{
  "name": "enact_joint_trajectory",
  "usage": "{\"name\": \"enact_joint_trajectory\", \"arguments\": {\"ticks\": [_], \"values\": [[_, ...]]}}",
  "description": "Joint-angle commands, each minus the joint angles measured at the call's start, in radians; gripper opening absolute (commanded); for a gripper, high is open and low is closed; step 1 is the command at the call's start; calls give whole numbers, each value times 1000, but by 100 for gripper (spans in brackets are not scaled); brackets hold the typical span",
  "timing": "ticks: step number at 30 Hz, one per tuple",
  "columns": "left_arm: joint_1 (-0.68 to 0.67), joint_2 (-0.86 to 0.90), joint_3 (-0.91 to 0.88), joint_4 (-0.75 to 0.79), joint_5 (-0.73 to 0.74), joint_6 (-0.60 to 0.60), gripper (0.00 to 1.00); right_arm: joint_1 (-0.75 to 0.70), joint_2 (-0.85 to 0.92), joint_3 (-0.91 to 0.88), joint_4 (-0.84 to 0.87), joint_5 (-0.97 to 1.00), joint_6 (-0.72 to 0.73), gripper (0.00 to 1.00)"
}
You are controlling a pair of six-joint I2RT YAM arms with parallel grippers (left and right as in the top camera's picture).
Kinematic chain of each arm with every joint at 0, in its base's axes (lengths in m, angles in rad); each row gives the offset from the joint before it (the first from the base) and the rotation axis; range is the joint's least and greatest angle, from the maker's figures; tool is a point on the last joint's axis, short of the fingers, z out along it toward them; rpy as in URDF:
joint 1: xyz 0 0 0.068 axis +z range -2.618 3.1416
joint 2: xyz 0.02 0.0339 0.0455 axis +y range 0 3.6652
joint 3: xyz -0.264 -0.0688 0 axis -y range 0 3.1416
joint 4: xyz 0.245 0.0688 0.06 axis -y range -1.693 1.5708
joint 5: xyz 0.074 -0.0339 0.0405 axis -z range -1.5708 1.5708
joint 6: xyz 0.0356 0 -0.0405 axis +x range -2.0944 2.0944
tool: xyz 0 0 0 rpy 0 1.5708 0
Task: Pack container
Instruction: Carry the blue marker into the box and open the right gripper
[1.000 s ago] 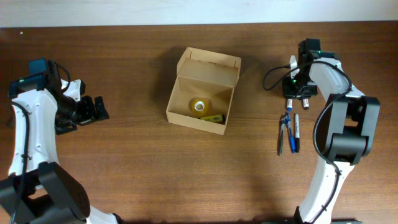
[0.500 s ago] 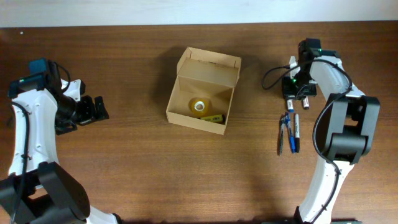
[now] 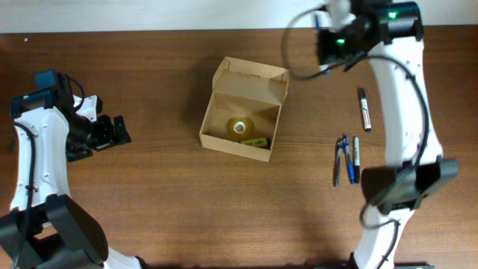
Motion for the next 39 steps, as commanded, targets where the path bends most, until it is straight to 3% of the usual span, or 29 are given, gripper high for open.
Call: {"name": "enact_joint_trajectory", "arguments": {"ticks": [1,9,23,32,34,37,39], "values": [[3,-19,-6,0,15,19,100,138,-25,32,-45,-20,-235,4],[3,-19,-6,0,14,19,100,320,1,-142,-28,-1,-490,4],[3,-19,-6,0,14,19,100,337,7,-605,295,21,-489,4],[3,-19,-6,0,14,19,100,337,45,-721,421,18,-424,4],[3,-19,-6,0,14,19,100,337,51,-721,427,20,-400,10],[3,-19,-6,0,14,19,100,337,52,-720,432,21,-373,38],[3,-19,-6,0,14,19,100,337,52,-718,428,28,-353,45]]}}
